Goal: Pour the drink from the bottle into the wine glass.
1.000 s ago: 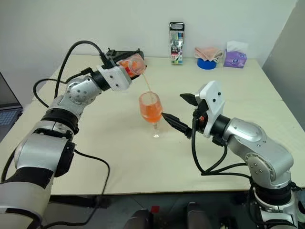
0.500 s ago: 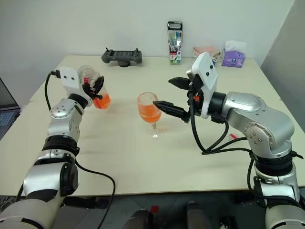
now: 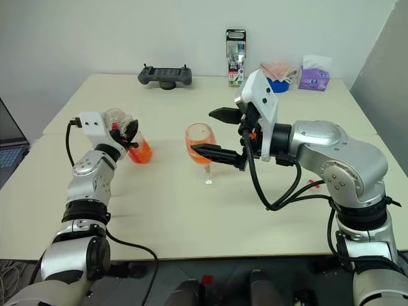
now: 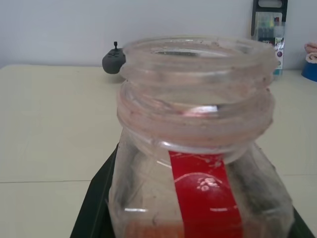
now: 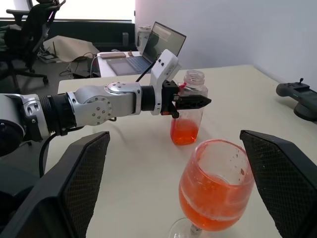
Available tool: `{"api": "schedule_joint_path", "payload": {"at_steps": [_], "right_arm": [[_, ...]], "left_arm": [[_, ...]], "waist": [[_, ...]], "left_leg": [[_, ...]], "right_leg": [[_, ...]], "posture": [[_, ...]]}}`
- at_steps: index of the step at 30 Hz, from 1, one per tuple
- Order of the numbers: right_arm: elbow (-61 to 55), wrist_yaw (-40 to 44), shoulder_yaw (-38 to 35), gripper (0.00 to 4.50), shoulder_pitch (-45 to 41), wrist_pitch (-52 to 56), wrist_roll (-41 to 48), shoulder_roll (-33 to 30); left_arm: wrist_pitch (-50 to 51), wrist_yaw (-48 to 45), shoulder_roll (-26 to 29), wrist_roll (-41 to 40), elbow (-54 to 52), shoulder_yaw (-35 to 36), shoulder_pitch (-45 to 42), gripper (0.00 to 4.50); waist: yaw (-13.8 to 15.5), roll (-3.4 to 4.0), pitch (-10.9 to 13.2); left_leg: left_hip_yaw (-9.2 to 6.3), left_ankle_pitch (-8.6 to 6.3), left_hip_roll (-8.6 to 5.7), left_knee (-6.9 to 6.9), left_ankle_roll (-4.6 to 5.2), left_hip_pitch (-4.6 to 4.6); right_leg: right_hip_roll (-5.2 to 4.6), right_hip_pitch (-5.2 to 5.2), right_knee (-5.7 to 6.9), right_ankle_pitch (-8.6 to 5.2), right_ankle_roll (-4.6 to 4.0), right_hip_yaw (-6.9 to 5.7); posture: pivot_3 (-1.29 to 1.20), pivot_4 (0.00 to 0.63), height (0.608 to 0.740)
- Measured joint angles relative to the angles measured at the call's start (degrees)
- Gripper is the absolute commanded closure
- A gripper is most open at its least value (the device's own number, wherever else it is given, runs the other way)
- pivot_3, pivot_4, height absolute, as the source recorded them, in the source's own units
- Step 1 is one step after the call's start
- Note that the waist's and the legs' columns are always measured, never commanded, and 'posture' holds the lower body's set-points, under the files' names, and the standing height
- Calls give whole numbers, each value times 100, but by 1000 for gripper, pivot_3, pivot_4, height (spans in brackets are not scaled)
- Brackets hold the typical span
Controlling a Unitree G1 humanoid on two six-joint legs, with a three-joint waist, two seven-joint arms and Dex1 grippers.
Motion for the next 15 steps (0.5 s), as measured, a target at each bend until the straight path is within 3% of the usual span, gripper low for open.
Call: {"api": "schedule_joint_path", "payload": {"at_steps": [7,8,15], "right_arm": [[85,-152,5,0,0,-4,-202,62],[102,-153,5,0,0,-6,-226,74],[167,-154,5,0,0,-22,-402,104]], "left_arm": [[66,16,-13,3,-403,-9,283,2829],[67,16,-13,14,-451,-21,315,2115],[179,61,-14,46,-637,-62,420,23]], "waist": [[3,0,0],[3,0,0],[4,0,0]], "left_leg": [[2,0,0,-1,0,2],[2,0,0,-1,0,2],[2,0,0,-1,0,2]], "right_leg": [[0,0,0,0,0,2],[0,0,-1,0,0,2],[0,0,-2,0,0,2]], "posture": [[0,150,740],[0,150,740],[0,150,740]]}}
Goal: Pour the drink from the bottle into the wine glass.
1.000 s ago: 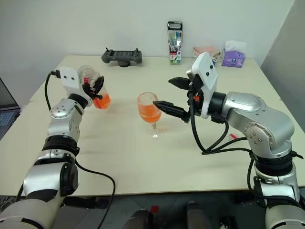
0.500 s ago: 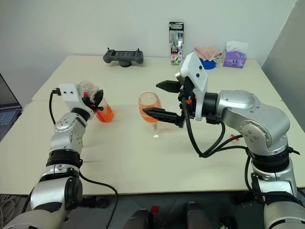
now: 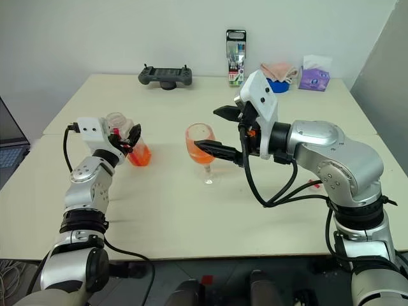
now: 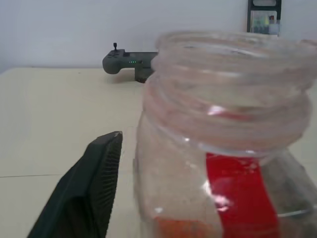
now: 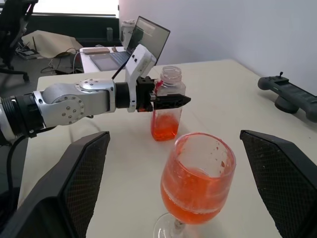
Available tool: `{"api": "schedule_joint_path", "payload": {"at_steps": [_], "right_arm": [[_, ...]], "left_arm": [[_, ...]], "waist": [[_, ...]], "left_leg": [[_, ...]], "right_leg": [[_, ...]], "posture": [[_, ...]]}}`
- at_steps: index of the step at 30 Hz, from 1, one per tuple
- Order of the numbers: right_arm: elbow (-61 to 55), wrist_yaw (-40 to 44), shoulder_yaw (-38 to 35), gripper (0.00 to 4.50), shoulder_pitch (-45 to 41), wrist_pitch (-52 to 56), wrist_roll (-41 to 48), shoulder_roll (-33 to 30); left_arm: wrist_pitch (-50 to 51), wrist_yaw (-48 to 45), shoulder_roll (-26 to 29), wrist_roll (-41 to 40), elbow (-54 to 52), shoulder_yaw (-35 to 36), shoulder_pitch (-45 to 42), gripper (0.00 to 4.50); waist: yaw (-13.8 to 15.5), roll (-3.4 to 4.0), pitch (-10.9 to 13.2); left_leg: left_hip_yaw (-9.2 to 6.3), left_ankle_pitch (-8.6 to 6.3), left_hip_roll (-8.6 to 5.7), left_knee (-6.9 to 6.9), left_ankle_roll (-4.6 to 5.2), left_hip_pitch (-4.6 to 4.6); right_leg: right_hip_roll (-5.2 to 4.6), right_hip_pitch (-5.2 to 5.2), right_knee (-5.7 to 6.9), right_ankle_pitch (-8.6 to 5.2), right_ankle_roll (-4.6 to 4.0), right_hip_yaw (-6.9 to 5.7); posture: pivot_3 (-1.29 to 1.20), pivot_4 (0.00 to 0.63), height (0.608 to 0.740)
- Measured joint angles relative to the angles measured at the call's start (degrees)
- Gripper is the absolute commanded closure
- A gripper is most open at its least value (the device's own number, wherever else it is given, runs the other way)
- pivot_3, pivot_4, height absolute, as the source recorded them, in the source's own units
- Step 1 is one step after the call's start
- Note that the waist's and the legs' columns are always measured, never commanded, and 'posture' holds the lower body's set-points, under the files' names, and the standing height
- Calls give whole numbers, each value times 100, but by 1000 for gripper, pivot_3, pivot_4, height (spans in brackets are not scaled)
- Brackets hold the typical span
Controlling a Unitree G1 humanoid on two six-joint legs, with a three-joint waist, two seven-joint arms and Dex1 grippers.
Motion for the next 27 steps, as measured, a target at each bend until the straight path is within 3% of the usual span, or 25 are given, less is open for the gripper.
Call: {"api": "schedule_joint_path", "payload": {"at_steps": [9,19,23,27], "right_arm": [[41,2,-1,0,0,-16,-56,7],[102,148,-67,0,49,-62,-58,-226],[326,422,-236,0,88,-175,-66,-575],[454,680,-512,0,275,-305,-64,-925]], "left_arm": [[174,71,-7,52,-225,-42,150,23],[903,157,37,-114,-1637,60,952,23],[1540,-155,346,-599,-2936,311,1817,23],[2060,-983,1002,-1201,-3897,555,2630,23]], "waist": [[0,0,0],[7,0,0],[-29,1,1],[2,3,3]], "left_leg": [[0,0,0,-1,0,-1],[1,0,0,-2,0,-2],[11,-2,4,-11,-1,0],[6,-1,9,-10,-1,-1]], "right_leg": [[0,0,-2,0,0,1],[0,1,-10,-1,0,1],[0,0,-19,-1,0,10],[5,1,-24,-8,0,3]], "posture": [[0,150,740],[0,150,740],[0,150,740],[0,150,740]]}}
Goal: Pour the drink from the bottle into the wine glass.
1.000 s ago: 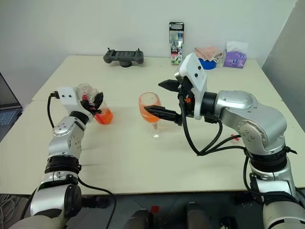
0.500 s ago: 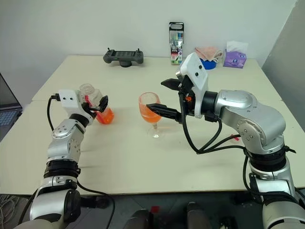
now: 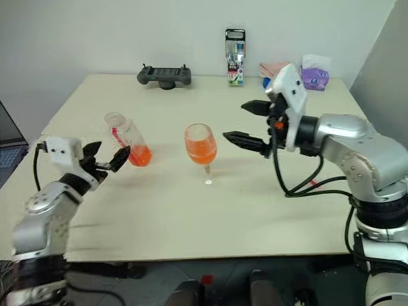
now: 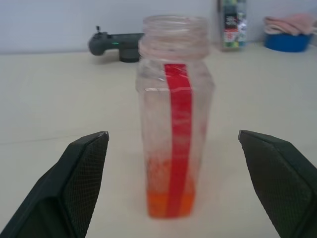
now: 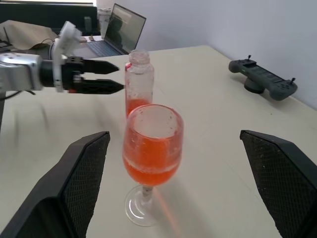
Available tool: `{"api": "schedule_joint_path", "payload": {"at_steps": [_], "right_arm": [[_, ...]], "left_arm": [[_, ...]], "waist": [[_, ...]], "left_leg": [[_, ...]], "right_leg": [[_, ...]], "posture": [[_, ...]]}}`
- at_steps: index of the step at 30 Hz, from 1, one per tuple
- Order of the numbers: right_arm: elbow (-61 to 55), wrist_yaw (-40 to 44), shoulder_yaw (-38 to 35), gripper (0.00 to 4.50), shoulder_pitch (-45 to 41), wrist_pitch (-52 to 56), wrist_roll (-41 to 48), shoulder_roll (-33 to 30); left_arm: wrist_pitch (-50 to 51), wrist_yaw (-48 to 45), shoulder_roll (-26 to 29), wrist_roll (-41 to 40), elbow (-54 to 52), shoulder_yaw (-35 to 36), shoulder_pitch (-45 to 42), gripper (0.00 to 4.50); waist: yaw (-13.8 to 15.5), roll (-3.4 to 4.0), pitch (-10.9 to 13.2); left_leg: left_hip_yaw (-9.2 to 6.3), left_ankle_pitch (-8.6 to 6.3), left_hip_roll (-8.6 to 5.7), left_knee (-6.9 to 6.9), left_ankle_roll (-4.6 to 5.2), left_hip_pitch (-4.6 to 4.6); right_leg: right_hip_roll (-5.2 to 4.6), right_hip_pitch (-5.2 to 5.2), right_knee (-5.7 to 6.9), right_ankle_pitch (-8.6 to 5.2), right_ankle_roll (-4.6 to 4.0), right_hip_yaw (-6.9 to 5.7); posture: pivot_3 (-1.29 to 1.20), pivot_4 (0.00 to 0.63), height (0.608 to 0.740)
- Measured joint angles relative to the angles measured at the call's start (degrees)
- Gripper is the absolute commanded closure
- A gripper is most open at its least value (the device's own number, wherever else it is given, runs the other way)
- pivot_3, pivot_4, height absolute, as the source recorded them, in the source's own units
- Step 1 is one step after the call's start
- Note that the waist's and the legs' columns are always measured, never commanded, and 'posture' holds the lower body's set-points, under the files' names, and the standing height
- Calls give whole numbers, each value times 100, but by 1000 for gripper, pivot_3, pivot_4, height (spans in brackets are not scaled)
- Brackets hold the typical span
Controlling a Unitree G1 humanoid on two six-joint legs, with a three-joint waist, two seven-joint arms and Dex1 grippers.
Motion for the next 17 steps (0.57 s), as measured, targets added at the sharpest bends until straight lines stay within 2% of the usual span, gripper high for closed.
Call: {"api": "schedule_joint_path", "payload": {"at_steps": [4,6,8,11,17], "right_arm": [[95,101,-200,0,145,-25,53,-216],[106,148,-460,0,261,44,149,-376],[167,190,-630,0,423,80,177,-484],[279,195,-903,0,754,158,304,-493],[354,187,-1265,0,1029,206,498,-481]], "left_arm": [[659,-983,1210,-608,-331,468,120,23],[1007,-1697,1901,-943,-553,421,-42,23],[1114,-2198,2289,-1106,-751,262,-355,23],[1273,-2627,2434,-1323,-827,45,-726,23],[1421,-2829,2210,-1339,-531,-431,-1035,23]], "waist": [[15,4,4],[33,5,5],[42,8,7],[13,15,10],[-41,20,13]], "left_leg": [[2,0,-3,1,0,0],[-1,0,-5,0,0,-6],[5,0,-8,-1,0,-6],[18,-1,-6,-3,1,-1],[18,-1,4,-7,2,2]], "right_leg": [[2,3,-4,-19,11,-1],[-1,5,-13,-21,8,-6],[-4,9,-24,-20,9,-1],[-4,12,-28,-18,12,9],[7,2,-11,-19,11,10]], "posture": [[0,150,740],[0,150,740],[0,150,740],[0,150,740],[0,150,740]]}}
